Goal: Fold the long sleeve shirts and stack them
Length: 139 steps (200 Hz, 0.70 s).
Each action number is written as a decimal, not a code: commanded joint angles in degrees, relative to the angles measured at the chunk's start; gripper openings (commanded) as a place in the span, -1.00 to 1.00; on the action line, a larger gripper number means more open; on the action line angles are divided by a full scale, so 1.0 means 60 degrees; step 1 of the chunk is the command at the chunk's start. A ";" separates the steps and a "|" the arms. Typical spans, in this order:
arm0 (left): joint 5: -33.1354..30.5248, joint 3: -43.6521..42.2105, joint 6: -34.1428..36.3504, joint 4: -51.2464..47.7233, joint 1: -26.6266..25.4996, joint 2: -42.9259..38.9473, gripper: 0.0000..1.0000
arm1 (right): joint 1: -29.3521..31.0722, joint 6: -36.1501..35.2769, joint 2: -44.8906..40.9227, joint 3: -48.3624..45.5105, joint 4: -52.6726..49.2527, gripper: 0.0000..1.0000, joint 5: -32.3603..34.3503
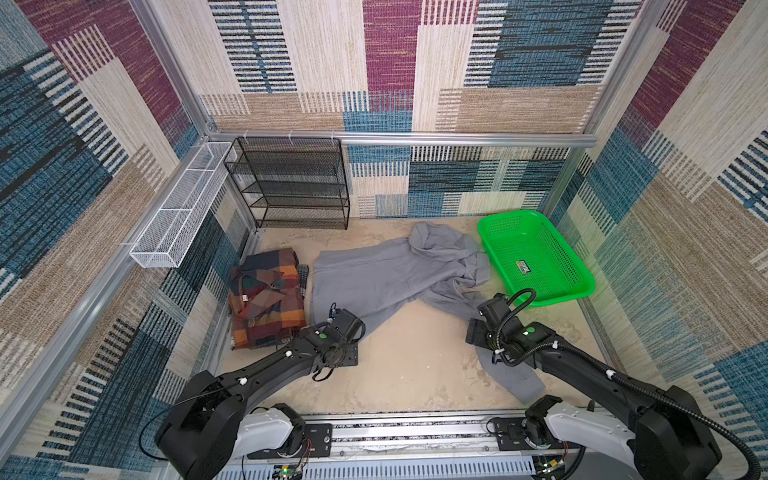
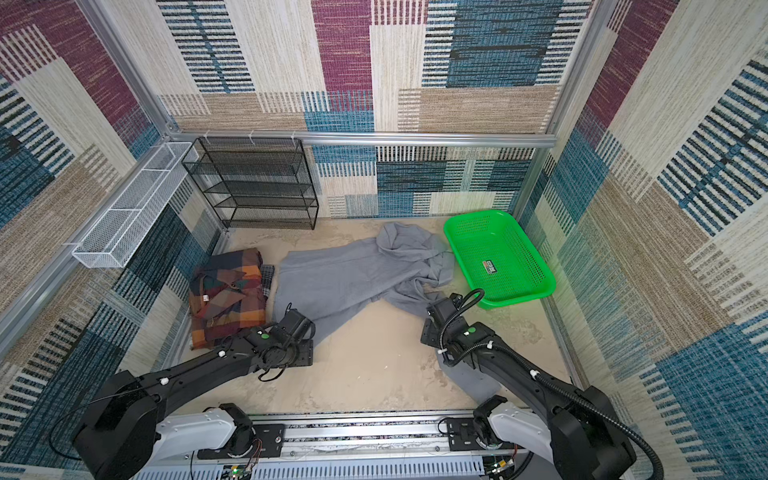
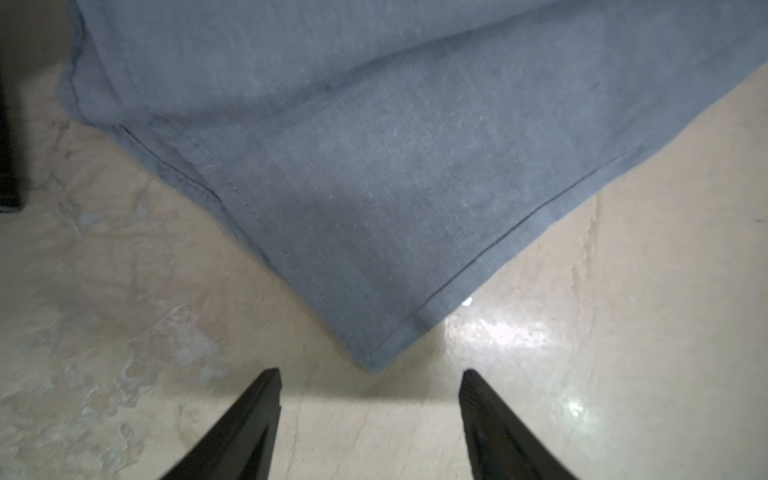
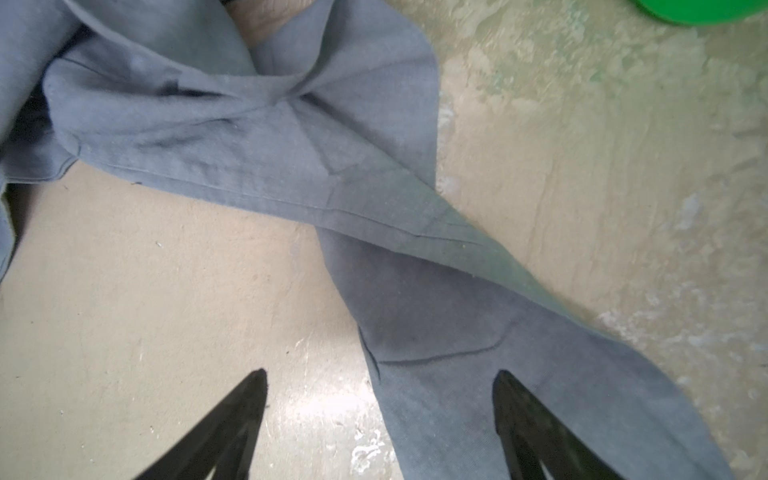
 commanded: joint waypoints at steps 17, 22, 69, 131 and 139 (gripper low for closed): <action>-0.0140 -0.0199 -0.0178 0.0376 0.0005 0.0256 0.32 | 0.0021 0.0016 0.0116 -0.0104 0.0262 0.69 -0.0222; -0.0141 -0.0221 -0.0196 0.0407 0.0009 0.0277 0.30 | 0.0021 0.0016 0.0164 -0.0153 0.0301 0.67 -0.0262; -0.0151 -0.0262 -0.0272 0.0561 0.0003 0.0581 0.18 | 0.0021 -0.0006 0.0133 -0.0460 0.0637 0.48 -0.0387; -0.0372 -0.0137 -0.0367 0.0527 0.0015 0.0819 0.26 | 0.0021 -0.0098 0.0136 -0.0559 0.0816 0.16 -0.0646; -0.0419 -0.0122 -0.0382 0.0534 0.0009 0.0808 0.26 | 0.0023 -0.0116 0.0129 -0.0585 0.0840 0.13 -0.0695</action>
